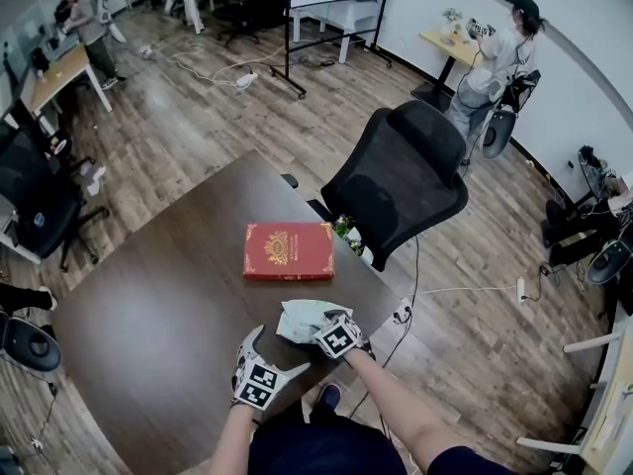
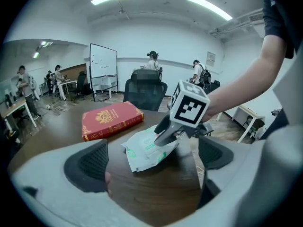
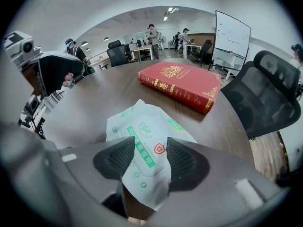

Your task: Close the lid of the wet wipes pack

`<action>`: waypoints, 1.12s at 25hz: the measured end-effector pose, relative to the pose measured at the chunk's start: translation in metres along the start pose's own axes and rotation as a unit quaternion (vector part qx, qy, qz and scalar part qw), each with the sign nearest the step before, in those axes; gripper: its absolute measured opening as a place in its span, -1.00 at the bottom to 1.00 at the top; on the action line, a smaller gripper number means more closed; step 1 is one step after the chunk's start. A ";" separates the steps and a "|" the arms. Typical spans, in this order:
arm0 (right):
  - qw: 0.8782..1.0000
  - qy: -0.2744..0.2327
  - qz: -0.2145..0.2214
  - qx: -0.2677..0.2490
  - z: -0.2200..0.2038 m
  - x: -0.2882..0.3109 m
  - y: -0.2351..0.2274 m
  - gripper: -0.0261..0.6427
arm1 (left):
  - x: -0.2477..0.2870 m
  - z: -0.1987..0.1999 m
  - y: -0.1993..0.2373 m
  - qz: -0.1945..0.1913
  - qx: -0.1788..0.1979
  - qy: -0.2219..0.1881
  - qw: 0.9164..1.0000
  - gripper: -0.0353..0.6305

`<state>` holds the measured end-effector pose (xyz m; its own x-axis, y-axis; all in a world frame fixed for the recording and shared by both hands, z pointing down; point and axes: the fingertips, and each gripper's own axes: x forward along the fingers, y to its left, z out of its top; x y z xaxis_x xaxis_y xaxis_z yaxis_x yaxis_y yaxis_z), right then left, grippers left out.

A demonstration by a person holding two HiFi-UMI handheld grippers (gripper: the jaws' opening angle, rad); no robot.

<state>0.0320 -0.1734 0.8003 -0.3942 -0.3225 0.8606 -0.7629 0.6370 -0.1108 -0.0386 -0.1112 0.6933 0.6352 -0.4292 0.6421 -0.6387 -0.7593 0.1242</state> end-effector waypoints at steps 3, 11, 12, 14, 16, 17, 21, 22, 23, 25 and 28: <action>1.000 -0.005 -0.001 0.003 -0.002 0.001 0.001 -0.24 | -0.021 0.013 -0.010 0.002 -0.008 -0.020 1.000 0.87; 0.998 -0.038 0.029 0.044 -0.016 -0.017 0.015 0.21 | -0.043 0.014 -0.030 0.003 -0.001 -0.029 1.000 0.87; 0.997 -0.042 0.034 0.047 -0.020 -0.023 0.016 0.29 | -0.044 0.013 -0.030 0.004 0.002 -0.028 1.000 0.87; 0.997 -0.055 0.038 0.050 -0.028 -0.035 0.019 0.34 | -0.046 0.012 -0.030 0.005 0.006 -0.026 1.000 0.87; 0.995 -0.072 0.041 0.052 -0.035 -0.050 0.022 0.38 | -0.048 0.011 -0.030 0.008 0.007 -0.026 1.000 0.88; 0.994 -0.081 0.042 0.052 -0.037 -0.058 0.024 0.40 | -0.050 0.010 -0.030 0.009 0.007 -0.027 1.000 0.88; 0.991 -0.116 0.036 0.063 -0.045 -0.092 0.031 0.44 | -0.052 0.008 -0.031 0.007 0.011 -0.024 1.000 0.88; 0.989 -0.124 0.034 0.067 -0.047 -0.100 0.032 0.44 | -0.053 0.007 -0.032 0.006 0.011 -0.024 1.000 0.88; 0.988 -0.132 0.032 0.069 -0.050 -0.108 0.034 0.44 | -0.052 0.006 -0.032 0.006 0.012 -0.025 1.000 0.88; 0.987 -0.143 0.024 0.065 -0.055 -0.123 0.036 0.45 | -0.053 0.005 -0.032 0.008 0.012 -0.027 1.000 0.88; 0.987 -0.153 0.007 0.058 -0.065 -0.145 0.037 0.46 | -0.053 0.005 -0.033 0.010 0.011 -0.029 0.999 0.88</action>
<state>0.0944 -0.0576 0.7032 -0.5280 -0.5215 0.6703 -0.8025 0.5647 -0.1928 -0.0490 -0.0658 0.6514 0.6473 -0.4720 0.5985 -0.6422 -0.7607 0.0946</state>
